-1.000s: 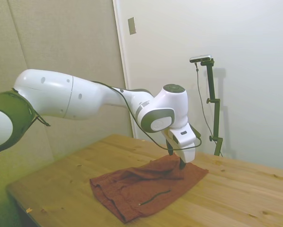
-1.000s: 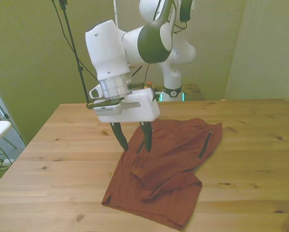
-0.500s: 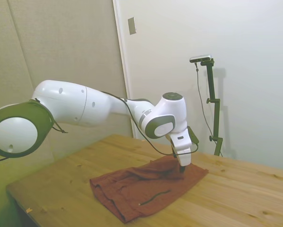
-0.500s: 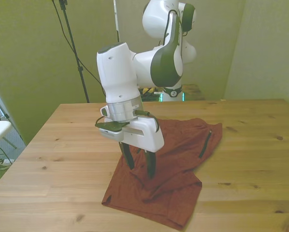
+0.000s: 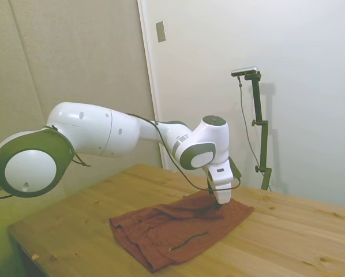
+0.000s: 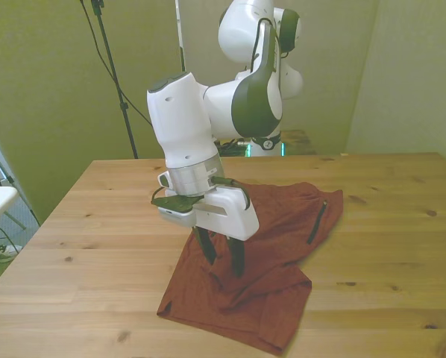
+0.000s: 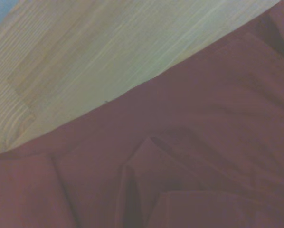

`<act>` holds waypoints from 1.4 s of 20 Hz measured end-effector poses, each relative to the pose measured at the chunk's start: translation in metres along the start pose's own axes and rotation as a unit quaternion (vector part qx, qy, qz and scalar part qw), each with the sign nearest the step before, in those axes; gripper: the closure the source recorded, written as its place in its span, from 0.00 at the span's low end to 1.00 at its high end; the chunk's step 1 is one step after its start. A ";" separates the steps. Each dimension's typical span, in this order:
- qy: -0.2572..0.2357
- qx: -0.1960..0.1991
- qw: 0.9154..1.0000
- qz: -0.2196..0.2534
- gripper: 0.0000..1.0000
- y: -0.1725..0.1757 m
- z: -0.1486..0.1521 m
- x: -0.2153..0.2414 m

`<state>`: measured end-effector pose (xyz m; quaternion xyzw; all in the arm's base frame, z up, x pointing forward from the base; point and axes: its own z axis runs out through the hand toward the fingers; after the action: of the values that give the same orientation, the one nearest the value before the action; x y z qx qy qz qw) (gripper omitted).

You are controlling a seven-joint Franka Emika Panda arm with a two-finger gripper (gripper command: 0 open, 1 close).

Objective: Unfold the shorts

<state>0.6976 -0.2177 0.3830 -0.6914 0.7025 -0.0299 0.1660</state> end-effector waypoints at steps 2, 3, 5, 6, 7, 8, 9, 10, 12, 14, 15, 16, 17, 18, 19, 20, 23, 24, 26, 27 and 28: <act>-0.001 -0.001 1.000 0.000 1.00 0.000 0.001 0.000; -0.001 -0.001 1.000 0.000 1.00 0.000 0.001 -0.001; -0.002 -0.002 1.000 0.000 1.00 0.000 0.002 -0.001; -0.002 -0.002 1.000 -0.001 1.00 0.000 0.002 -0.001; -0.002 -0.002 1.000 -0.001 1.00 0.000 0.003 -0.001; -0.002 -0.003 1.000 -0.001 1.00 0.000 0.003 -0.001; -0.002 -0.003 1.000 0.000 1.00 0.001 0.003 -0.001; -0.002 -0.003 1.000 0.000 1.00 0.001 0.004 -0.001; -0.002 -0.004 1.000 0.000 1.00 0.001 0.005 -0.001; -0.003 -0.005 1.000 0.000 1.00 0.001 0.006 -0.001; -0.003 -0.004 1.000 0.000 1.00 0.001 0.006 -0.001; -0.003 -0.003 1.000 -0.001 1.00 0.000 0.005 -0.002; -0.004 -0.002 1.000 -0.003 1.00 -0.001 0.003 -0.004; -0.005 0.001 1.000 -0.008 1.00 -0.002 0.001 -0.008; -0.007 0.006 1.000 -0.014 1.00 -0.005 -0.003 -0.014; -0.010 0.011 1.000 -0.021 1.00 -0.008 -0.006 -0.021; -0.021 0.021 0.999 -0.045 1.00 -0.018 -0.012 -0.053; -0.024 0.028 0.998 -0.055 1.00 -0.023 -0.014 -0.068; -0.035 0.038 0.996 -0.075 1.00 -0.033 -0.016 -0.099; -0.042 0.044 0.995 -0.083 1.00 -0.038 -0.016 -0.115; -0.048 0.048 0.994 -0.091 1.00 -0.043 -0.014 -0.128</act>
<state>0.7332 -0.0965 0.4322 -0.7442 0.6258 -0.0451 0.2290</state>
